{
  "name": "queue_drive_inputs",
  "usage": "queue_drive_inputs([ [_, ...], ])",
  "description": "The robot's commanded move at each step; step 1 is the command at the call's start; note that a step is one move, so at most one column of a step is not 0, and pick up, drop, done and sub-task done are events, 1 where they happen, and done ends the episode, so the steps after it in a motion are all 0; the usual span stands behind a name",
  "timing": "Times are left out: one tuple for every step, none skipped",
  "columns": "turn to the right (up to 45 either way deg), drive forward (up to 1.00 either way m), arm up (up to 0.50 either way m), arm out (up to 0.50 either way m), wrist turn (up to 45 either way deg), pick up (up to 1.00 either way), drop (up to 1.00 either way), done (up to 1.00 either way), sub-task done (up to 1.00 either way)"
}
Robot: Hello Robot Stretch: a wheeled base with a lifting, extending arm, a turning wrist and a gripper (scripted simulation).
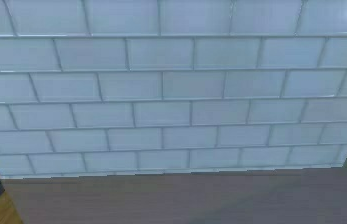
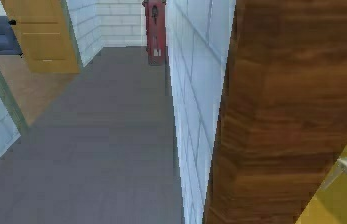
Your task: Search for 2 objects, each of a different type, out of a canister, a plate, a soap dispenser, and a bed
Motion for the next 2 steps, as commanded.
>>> queue_drive_inputs([
  [0.0,0.3,0.0,0.0,0.0,0.0,0.0,0.0,0.0],
  [45.0,0.0,0.0,0.0,0.0,0.0,0.0,0.0,0.0],
])
